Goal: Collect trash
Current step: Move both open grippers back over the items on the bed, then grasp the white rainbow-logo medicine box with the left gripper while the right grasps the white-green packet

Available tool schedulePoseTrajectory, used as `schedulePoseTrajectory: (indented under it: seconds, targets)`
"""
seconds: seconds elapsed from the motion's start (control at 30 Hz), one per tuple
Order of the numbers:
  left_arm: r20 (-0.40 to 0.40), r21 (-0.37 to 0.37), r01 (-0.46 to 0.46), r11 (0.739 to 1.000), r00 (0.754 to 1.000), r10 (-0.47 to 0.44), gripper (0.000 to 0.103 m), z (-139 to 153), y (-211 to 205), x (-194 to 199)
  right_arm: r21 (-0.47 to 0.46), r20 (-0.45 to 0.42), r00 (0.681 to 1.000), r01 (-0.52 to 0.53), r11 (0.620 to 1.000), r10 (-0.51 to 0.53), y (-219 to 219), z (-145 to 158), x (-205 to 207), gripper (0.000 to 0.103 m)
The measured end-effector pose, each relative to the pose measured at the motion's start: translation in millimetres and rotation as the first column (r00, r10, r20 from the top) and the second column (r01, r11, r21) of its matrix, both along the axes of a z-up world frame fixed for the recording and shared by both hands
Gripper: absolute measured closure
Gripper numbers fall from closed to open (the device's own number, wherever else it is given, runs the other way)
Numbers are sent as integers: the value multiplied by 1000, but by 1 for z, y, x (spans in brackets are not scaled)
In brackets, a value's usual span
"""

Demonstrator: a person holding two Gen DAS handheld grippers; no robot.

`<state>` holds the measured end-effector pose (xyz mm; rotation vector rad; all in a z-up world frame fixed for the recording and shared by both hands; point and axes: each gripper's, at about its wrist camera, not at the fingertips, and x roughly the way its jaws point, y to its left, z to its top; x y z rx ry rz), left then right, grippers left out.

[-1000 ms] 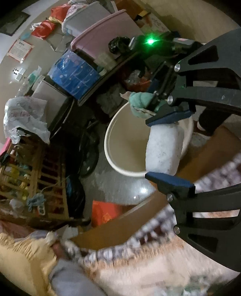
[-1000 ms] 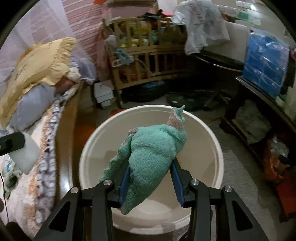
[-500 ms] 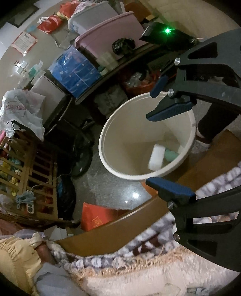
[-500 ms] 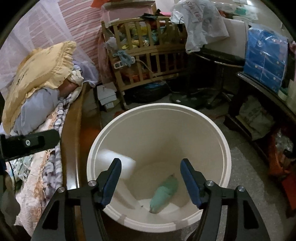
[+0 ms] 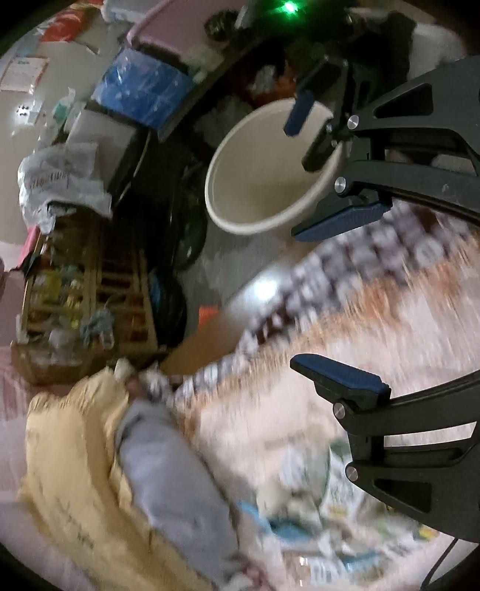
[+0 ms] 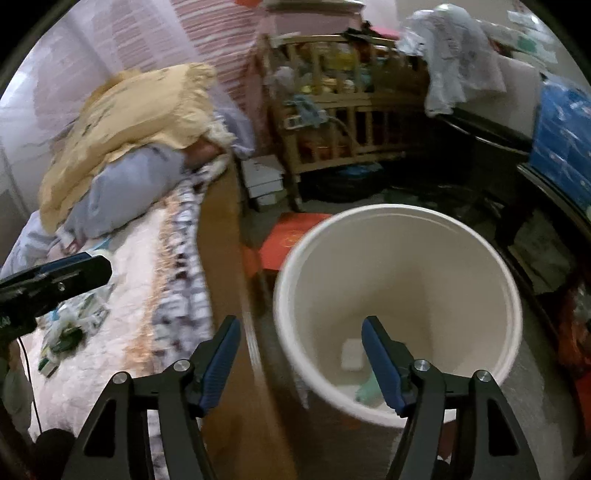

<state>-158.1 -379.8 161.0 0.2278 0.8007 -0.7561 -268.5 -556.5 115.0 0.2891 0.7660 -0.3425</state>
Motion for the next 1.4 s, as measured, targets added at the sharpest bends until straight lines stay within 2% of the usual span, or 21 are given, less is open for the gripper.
schedulePoseTrajectory:
  seconds: [0.13, 0.67, 0.93, 1.2, 1.4]
  targets:
    - [50, 29, -54, 998, 997, 53, 41, -2, 32, 0, -3, 10, 998, -57, 998, 57, 29, 6, 11, 36]
    - [102, 8, -241, 971, 966, 239, 41, -3, 130, 4, -29, 35, 971, -235, 972, 236, 125, 24, 48, 32]
    - [51, 25, -342, 939, 939, 341, 41, -21, 189, 7, -23, 17, 948, -318, 948, 319, 160, 17, 58, 31]
    - [-35, 28, -465, 885, 884, 465, 41, -43, 256, 21, 6, -5, 913, -408, 913, 408, 188, 6, 76, 30]
    - [-116, 14, -510, 860, 854, 508, 41, -61, 275, 39, 42, -18, 885, -465, 884, 466, 207, -4, 93, 30]
